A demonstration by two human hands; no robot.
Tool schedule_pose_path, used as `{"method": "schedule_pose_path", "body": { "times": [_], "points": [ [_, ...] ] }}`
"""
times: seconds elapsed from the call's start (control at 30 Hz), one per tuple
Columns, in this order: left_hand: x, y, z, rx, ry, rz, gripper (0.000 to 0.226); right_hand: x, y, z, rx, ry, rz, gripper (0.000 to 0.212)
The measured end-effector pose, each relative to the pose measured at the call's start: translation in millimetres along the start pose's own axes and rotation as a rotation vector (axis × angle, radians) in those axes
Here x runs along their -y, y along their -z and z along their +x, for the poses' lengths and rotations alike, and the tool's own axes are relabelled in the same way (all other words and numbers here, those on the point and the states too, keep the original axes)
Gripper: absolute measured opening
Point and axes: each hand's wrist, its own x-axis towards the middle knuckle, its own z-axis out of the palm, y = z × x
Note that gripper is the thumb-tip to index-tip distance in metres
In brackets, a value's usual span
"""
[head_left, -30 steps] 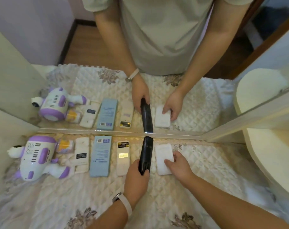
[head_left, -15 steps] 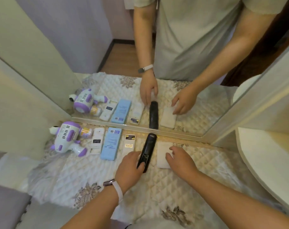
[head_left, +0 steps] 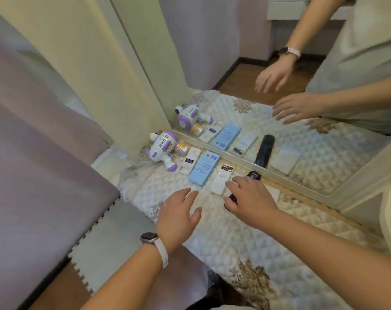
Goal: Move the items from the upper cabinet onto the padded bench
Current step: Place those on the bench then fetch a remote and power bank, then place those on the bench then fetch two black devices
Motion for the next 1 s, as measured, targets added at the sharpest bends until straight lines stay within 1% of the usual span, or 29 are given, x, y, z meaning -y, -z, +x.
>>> {"method": "schedule_pose_path", "body": {
  "times": [0.1, 0.23, 0.33, 0.43, 0.57, 0.67, 0.8, 1.0],
  "points": [
    [19.7, 14.9, -33.1, -0.044, 0.105, -0.029, 0.057, 30.3, 2.5, 6.6, 0.026, 0.131, -0.033, 0.053],
    [49.6, 36.8, -77.4, -0.135, 0.258, -0.103, 0.053, 82.2, 4.4, 8.9, -0.003, 0.327, 0.000, 0.046],
    [71.3, 57.2, -112.2, -0.188, 0.320, -0.059, 0.056, 127.6, 5.9, 9.9, -0.026, 0.450, 0.048, 0.043],
    [94.3, 73.1, -148.6, -0.262, 0.387, -0.042, 0.056, 176.9, 6.0, 9.6, -0.032, 0.534, 0.029, 0.044],
    [144.2, 87.6, -211.2, -0.323, 0.489, -0.010, 0.047, 260.0, 3.7, 4.7, -0.010, 0.655, -0.017, 0.049],
    [182.9, 97.9, -265.5, -0.367, 0.533, 0.037, 0.042, 324.7, -5.2, -5.8, 0.003, 0.733, -0.036, 0.050],
    [235.6, 112.4, -337.7, -0.424, 0.571, 0.096, 0.045, 420.2, -24.5, -26.5, -0.007, 0.840, -0.045, 0.049],
    [300.7, 135.8, -455.2, -0.520, 0.751, 0.125, 0.045, 562.4, -48.7, -64.6, -0.012, 1.061, -0.046, 0.050]
  ]
}}
